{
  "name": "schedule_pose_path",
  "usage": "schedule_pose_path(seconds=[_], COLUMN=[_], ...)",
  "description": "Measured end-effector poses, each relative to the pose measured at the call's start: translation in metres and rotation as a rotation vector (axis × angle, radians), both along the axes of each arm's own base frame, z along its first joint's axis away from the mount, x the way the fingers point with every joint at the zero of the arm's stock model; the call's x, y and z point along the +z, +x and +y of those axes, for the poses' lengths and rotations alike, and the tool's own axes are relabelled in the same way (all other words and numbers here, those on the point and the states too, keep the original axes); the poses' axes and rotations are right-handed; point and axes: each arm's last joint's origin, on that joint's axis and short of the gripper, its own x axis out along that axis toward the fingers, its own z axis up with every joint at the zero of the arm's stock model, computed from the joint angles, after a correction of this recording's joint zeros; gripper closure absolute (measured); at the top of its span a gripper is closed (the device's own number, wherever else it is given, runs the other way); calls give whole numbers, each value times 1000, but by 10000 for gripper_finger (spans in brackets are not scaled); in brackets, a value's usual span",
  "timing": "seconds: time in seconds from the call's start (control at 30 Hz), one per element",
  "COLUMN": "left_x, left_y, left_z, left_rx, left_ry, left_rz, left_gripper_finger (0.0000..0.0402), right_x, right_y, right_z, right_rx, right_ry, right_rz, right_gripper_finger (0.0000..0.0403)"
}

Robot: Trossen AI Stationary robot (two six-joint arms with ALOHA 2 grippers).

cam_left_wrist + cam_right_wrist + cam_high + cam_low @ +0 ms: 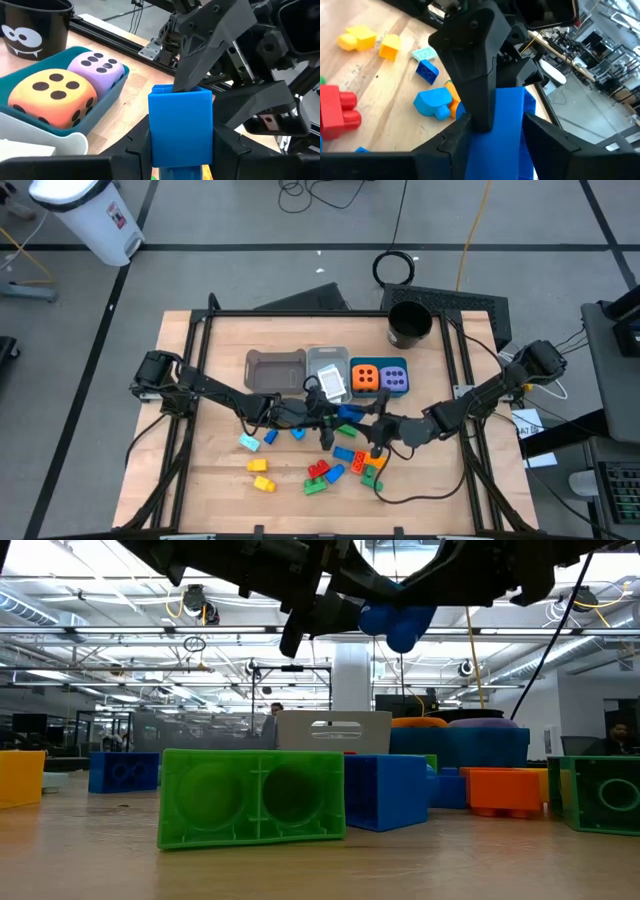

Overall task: Pick & Place Toys
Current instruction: Put the blue game piece into the black bin

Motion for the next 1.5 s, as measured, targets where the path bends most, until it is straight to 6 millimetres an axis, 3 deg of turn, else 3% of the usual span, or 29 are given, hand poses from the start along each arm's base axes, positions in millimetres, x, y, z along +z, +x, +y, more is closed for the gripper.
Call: schedule_pose_path(seconds=[0.23, 0.43, 0.57, 0.7, 0.83, 1.13, 1.27, 1.5], left_x=[1, 1, 18, 33, 36, -15, -36, -49], left_y=[0, -2, -17, -42, -64, -119, -133, -137], left_z=[0, -1, 3, 7, 15, 52, 65, 76], left_rx=[23, 32, 60, 208, 299, 489, 544, 526], left_ry=[35, 55, 85, 157, 184, 49, -21, -102], left_rz=[-3, 23, 96, 210, 220, 260, 245, 242], left_gripper_finger=[264, 264, 264, 264, 264, 264, 264, 264], right_x=[20, 42, 51, 53, 53, 52, 52, 49], right_y=[-17, -41, -54, -61, -63, -63, -61, -60], right_z=[7, 18, 22, 22, 21, 21, 18, 15], right_rx=[-77, -8, 30, 41, 36, 36, 25, 12], right_ry=[36, 79, 134, 156, 172, 171, 169, 169], right_rz=[-89, -149, -173, -160, -152, -149, -149, -151], right_gripper_finger=[205, 189, 190, 197, 202, 202, 202, 202])
